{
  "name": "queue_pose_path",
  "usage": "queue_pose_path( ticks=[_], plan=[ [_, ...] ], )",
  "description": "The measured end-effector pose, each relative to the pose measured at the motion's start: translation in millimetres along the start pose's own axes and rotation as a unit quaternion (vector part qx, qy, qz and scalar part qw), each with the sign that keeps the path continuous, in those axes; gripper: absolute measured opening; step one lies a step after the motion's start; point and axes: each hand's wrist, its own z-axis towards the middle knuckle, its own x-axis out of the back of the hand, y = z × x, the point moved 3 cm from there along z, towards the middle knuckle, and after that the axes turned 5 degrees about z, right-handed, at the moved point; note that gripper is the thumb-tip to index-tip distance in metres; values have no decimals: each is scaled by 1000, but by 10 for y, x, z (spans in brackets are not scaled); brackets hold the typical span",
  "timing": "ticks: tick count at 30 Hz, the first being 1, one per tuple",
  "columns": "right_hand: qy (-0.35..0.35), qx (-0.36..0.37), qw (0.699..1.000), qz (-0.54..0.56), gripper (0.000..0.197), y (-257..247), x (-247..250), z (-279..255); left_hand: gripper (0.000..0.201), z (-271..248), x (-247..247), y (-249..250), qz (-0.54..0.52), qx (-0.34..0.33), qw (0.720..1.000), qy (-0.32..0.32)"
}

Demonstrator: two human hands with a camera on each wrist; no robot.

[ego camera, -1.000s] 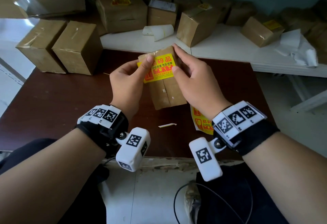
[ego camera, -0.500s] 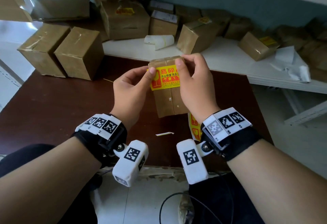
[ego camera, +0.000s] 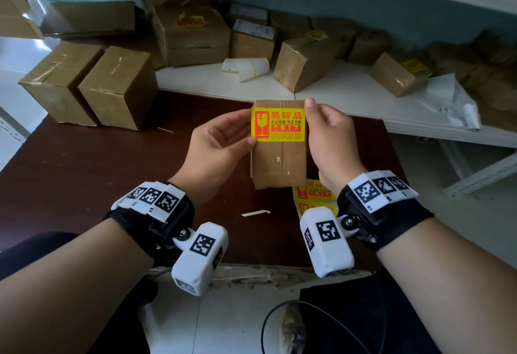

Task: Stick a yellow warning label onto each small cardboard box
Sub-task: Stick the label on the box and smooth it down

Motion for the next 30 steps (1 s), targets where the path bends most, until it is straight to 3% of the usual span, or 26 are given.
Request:
queue_pose_path(
  ticks=[3, 6, 9, 15, 20, 25, 30],
  plan=[
    [-15, -13, 1000, -20, 53, 49, 32, -25, 45, -52, -47, -10, 6, 21, 1000, -22],
    [-33, 4, 999, -23, 47, 77, 1, -67, 34, -95, -75, 15, 23, 31, 999, 26],
    [-70, 34, 996, -54, 31, 79, -85, -80, 40, -92, -26, -9, 106, -4, 991, 76],
    [-104, 46, 989, -92, 39, 29, -207, -119, 18, -34, 111, -44, 140, -6, 980, 141],
    [-81, 54, 991, -90, 36, -70, -262, -243, 44, -57, 187, -2, 206, 0, 961, 185],
    [-62, 65, 991, -100, 44, -61, -419, -328, 47, -27, 276, 87, 252, 22, 944, 212],
    [-64, 76, 988, -120, 62, -95, -491, -349, 67, 0, 353, 52, 186, 65, 950, 240]
  ],
)
